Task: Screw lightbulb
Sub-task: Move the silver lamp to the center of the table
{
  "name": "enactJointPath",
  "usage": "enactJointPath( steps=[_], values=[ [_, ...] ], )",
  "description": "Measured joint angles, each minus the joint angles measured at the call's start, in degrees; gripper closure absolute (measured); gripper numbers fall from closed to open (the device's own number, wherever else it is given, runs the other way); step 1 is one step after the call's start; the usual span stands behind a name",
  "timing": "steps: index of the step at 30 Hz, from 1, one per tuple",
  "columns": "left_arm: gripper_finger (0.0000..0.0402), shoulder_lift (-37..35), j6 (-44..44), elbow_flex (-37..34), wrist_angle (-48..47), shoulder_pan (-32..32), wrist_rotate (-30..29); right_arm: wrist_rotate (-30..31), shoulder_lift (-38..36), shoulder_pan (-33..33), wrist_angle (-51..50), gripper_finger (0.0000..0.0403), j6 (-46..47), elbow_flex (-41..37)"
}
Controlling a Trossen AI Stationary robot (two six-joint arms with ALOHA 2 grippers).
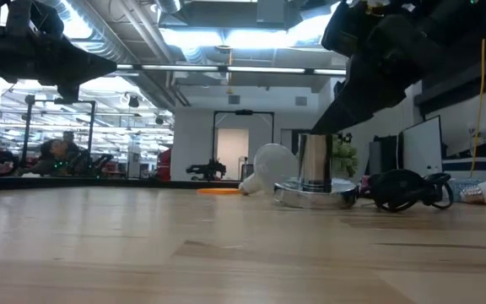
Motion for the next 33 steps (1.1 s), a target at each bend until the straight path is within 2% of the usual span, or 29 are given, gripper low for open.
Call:
enactJointPath(
  steps=[5, 13, 18, 27, 33],
  values=[
    [0.0400, 0.00, 0.01, -0.02, -0.02, -0.01, 0.00, -1.36, -0.04, 0.01, 1.07, 0.0240, -0.04, 0.00],
    [0.0400, 0.00, -0.01, -0.02, 0.00, -0.02, 0.00, 8.20, -0.04, 0.00, 0.09, 0.0240, -0.12, 0.00],
    [0.0400, 0.00, 0.01, 0.00, 0.00, -0.02, 0.02, 8.82, -0.04, -0.53, -2.89, 0.0240, -0.04, 0.00],
    [0.0400, 0.00, 0.01, -0.02, -0.01, 0.00, 0.02, 5.49, -0.15, -4.13, -4.56, 0.0246, 0.19, 0.07],
    [0.0400, 0.00, 0.01, -0.01, -0.01, -0.02, 0.00, 0.51, -0.28, -5.02, -4.40, 0.0301, 0.22, 0.16]
  ],
)
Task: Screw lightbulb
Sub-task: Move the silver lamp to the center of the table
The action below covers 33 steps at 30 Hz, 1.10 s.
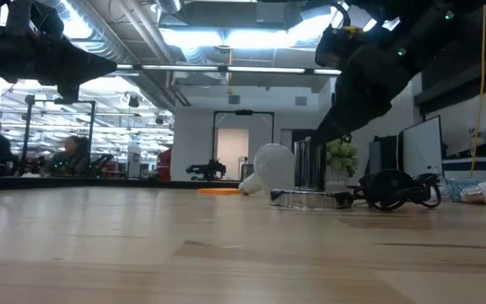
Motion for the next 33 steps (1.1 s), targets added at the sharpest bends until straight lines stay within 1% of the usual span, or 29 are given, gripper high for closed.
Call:
enactJointPath(
  steps=[2, 6, 11, 17, 20, 26, 29, 33],
  values=[
    [0.0400, 0.00, 0.00, 0.01, 0.01, 0.02, 0.00, -1.38, 0.00, 0.06, 0.37, 0.0326, 0.06, -0.01],
    [0.0400, 0.00, -0.02, 0.01, 0.00, 0.02, 0.00, -5.32, -0.03, 0.05, 1.15, 0.0366, 3.09, 0.06],
    [0.0400, 0.00, -0.02, 0.00, 0.01, 0.02, 0.01, -11.42, -0.04, 0.15, 1.64, 0.0396, 4.23, 0.10],
    [0.0400, 0.00, -0.01, 0.01, 0.01, 0.01, 0.01, -16.83, 0.24, 0.37, 4.80, 0.0395, 4.38, -0.12],
    [0.0400, -0.01, -0.01, 0.01, 0.00, 0.02, 0.01, -16.16, 0.26, 0.24, 6.41, 0.0396, 4.29, -0.18],
    [0.0400, 0.00, 0.00, 0.01, 0.01, 0.00, 0.00, -14.76, 0.26, 0.23, 6.53, 0.0397, 4.23, -0.18],
    [0.0400, -0.02, -0.02, -0.01, 0.01, 0.01, 0.00, -14.77, 0.26, 0.19, 6.68, 0.0397, 4.21, -0.16],
    [0.0400, 0.00, -0.02, 0.01, 0.01, 0.00, 0.00, -16.53, 0.20, 0.19, 6.88, 0.0400, 4.18, -0.16]
  ],
)
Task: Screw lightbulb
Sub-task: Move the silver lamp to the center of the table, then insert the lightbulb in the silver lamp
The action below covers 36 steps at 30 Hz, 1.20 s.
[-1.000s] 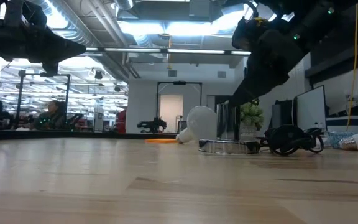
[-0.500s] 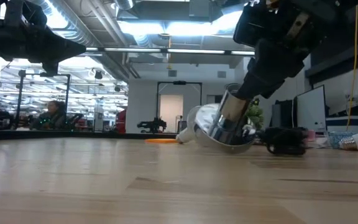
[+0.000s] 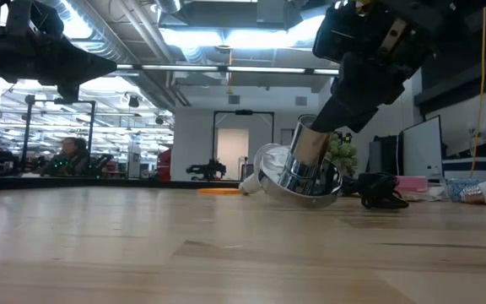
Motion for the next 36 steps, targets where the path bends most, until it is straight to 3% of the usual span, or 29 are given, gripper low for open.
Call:
enactJointPath(
  steps=[7, 14, 26, 30, 36],
  values=[
    [0.0400, -0.02, 0.02, -0.01, 0.00, 0.00, 0.00, -0.05, -0.14, 0.00, -2.78, 0.0399, -2.22, 3.97],
    [0.0400, -0.01, 0.02, -0.01, -0.01, 0.01, 0.01, 3.65, -0.23, -0.07, -10.99, 0.0394, -5.16, 8.52],
    [0.0400, 0.00, 0.02, -0.02, 0.00, 0.00, 0.00, 4.24, -0.22, -0.07, -11.13, 0.0394, -6.48, 9.42],
    [0.0400, 0.00, 0.01, -0.01, 0.00, 0.02, 0.00, 4.32, -0.23, -0.07, -12.75, 0.0396, -11.46, 13.39],
    [0.0400, -0.02, 0.02, 0.00, 0.00, 0.02, 0.00, 7.20, -0.23, -0.06, -24.75, 0.0396, -18.76, 24.25]
  ],
)
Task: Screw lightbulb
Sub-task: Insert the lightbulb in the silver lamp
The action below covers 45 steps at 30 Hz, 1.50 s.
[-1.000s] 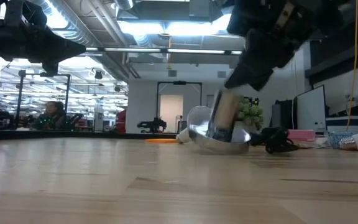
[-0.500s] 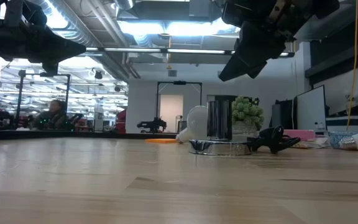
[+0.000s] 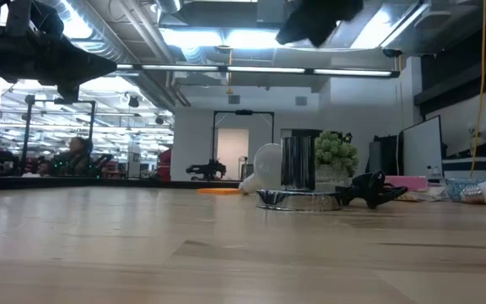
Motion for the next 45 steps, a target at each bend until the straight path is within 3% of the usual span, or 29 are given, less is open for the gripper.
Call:
enactJointPath(
  steps=[6, 12, 18, 23, 30, 33, 39, 45],
  values=[
    [0.0400, 0.02, -0.20, 0.00, 0.02, -0.02, 0.01, 6.92, 0.00, 0.00, -16.17, 0.0396, -1.19, 11.16],
    [0.0400, 0.01, -6.48, -0.01, 0.19, 0.01, 0.00, 12.55, 0.00, 0.01, -31.50, 0.0397, -1.24, 20.46],
    [0.0400, 0.00, -10.47, -0.02, 0.55, 0.04, -0.07, 16.43, -0.02, 0.00, -41.07, 0.0397, -0.37, 28.04],
    [0.0400, 0.02, -11.09, -0.02, 6.74, 0.04, -0.07, 19.54, -0.07, 0.00, -44.53, 0.0397, -0.31, 30.94],
    [0.0400, 0.00, -4.98, -0.02, 18.11, 0.09, -0.02, 23.40, -0.07, 0.00, -52.14, 0.0397, -0.78, 31.35],
    [0.0400, 0.65, -8.39, -0.02, 20.20, 0.09, 0.04, 24.62, -0.07, 0.00, -57.16, 0.0397, -0.76, 31.35],
    [0.0400, 10.22, -17.03, 0.37, 31.09, 0.09, 0.11, 26.20, -0.07, 0.00, -64.69, 0.0397, 2.93, 31.35],
    [0.0400, 29.50, -7.98, 8.23, 49.28, 0.09, 0.24, 27.42, -0.07, 0.00, -65.56, 0.0397, 4.03, 31.35]
  ],
)
